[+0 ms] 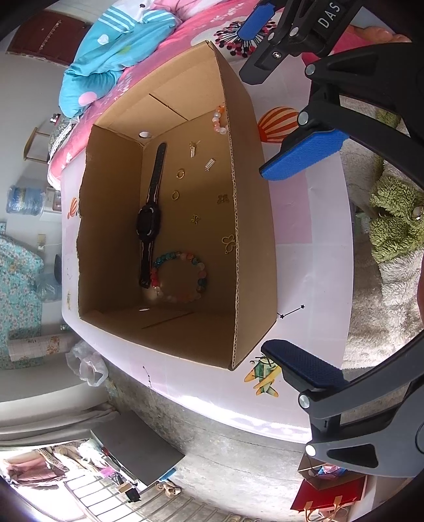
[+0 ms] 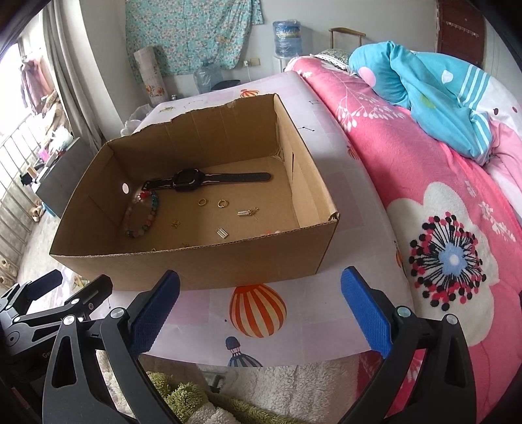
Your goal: Organize jewelry
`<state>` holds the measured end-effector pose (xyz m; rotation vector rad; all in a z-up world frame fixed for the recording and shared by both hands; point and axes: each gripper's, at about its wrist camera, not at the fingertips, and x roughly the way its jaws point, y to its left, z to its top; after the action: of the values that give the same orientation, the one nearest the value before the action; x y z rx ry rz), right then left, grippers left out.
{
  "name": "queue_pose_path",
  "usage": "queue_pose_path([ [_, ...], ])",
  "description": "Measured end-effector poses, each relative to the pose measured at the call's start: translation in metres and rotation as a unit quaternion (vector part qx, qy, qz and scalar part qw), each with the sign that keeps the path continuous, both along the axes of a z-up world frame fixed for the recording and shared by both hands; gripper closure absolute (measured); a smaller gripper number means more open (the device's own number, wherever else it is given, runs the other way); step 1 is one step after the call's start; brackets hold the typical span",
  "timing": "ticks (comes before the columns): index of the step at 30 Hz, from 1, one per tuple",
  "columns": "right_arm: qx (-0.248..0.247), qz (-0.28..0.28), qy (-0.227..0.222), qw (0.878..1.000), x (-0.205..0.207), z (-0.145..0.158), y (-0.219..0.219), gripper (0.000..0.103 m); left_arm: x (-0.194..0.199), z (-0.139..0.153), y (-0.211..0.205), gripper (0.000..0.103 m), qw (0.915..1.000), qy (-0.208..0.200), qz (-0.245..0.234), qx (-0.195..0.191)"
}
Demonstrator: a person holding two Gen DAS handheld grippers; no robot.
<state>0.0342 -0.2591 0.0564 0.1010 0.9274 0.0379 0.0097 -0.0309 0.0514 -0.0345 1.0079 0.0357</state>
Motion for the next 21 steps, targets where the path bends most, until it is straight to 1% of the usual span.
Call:
queue_pose_path([
  [21, -0.007, 0.007, 0.002, 1.000, 0.0010, 0.0009, 0.0049, 0.007, -0.0006, -0.0015, -0.0001, 0.008, 1.0000, 0.002, -0.002, -0.002],
])
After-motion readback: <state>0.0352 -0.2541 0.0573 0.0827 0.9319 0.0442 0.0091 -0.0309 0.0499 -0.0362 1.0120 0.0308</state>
